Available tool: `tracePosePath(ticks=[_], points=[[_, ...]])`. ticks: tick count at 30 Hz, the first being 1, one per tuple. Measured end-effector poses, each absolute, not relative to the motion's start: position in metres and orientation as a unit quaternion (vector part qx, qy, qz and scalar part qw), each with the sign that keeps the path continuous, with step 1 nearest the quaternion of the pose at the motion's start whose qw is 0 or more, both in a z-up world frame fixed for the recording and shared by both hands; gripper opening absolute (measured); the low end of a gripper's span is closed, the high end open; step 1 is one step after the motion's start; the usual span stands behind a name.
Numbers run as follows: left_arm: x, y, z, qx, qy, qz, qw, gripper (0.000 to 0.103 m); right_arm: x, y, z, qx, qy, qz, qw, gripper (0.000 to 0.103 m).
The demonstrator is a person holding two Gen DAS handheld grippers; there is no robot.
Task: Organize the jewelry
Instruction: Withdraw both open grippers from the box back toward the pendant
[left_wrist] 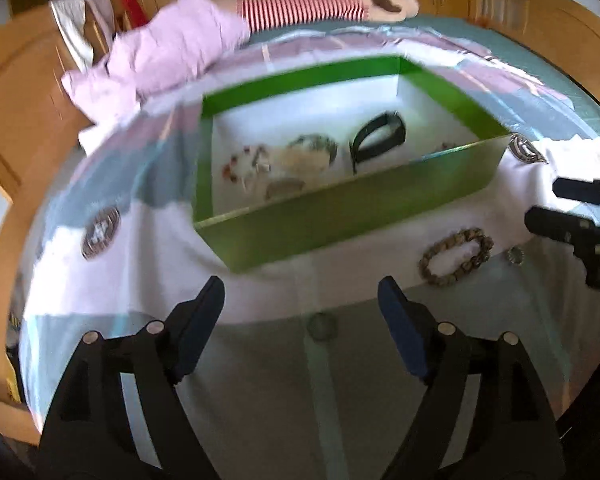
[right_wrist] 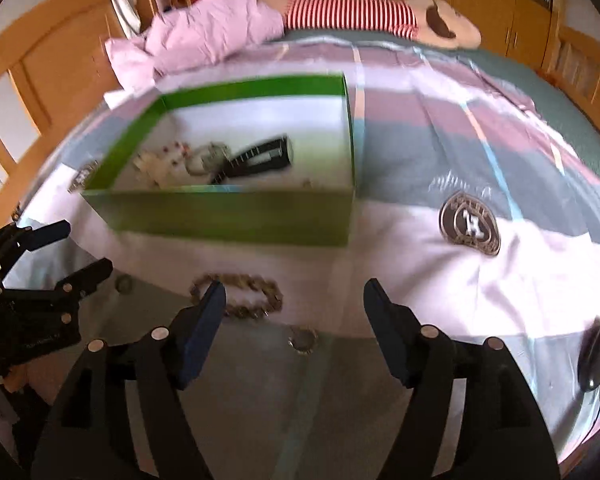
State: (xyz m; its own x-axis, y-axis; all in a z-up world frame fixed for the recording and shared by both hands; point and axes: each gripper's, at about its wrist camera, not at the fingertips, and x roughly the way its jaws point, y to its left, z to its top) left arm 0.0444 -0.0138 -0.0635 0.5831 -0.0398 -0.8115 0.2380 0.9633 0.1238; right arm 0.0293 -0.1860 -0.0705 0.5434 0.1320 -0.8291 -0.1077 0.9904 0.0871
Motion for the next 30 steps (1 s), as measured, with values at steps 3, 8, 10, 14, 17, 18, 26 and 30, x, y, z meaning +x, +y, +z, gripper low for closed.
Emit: tracePosePath(ticks=[3, 8, 10, 14, 17, 18, 26, 30], points=[[0.048, -0.009, -0.067, 0.092, 0.462, -0.079, 0.879, 0.082, 0.032, -0.184, -0.079, 0.009, 0.48, 0.066, 0.875, 0.07], [0.05, -0.006, -0.07, 0.091, 0.469, -0.073, 0.875, 0.084, 0.038, -0.185, -0.089, 0.024, 0.49, 0.067, 0.869, 0.07], [0.053, -0.008, -0.073, 0.088, 0.475, -0.075, 0.872, 0.084, 0.038, -0.185, -0.091, 0.022, 0.493, 0.066, 0.867, 0.07], [0.057, -0.005, -0.075, 0.078, 0.484, -0.076, 0.868, 0.084, 0.038, -0.186, -0.094, 0.018, 0.494, 0.062, 0.867, 0.07], [0.058, -0.002, -0.074, 0.071, 0.484, -0.076, 0.869, 0.084, 0.038, -0.188, -0.095, 0.024, 0.495, 0.058, 0.867, 0.07], [0.058, -0.002, -0.074, 0.07, 0.483, -0.076, 0.869, 0.084, 0.038, -0.189, -0.096, 0.026, 0.495, 0.058, 0.866, 0.07], [0.061, 0.003, -0.074, 0.059, 0.491, -0.078, 0.866, 0.084, 0.039, -0.19, -0.094, 0.027, 0.491, 0.058, 0.869, 0.07], [0.067, 0.019, -0.066, 0.02, 0.49, -0.078, 0.868, 0.084, 0.04, -0.193, -0.091, 0.05, 0.487, 0.068, 0.869, 0.07]])
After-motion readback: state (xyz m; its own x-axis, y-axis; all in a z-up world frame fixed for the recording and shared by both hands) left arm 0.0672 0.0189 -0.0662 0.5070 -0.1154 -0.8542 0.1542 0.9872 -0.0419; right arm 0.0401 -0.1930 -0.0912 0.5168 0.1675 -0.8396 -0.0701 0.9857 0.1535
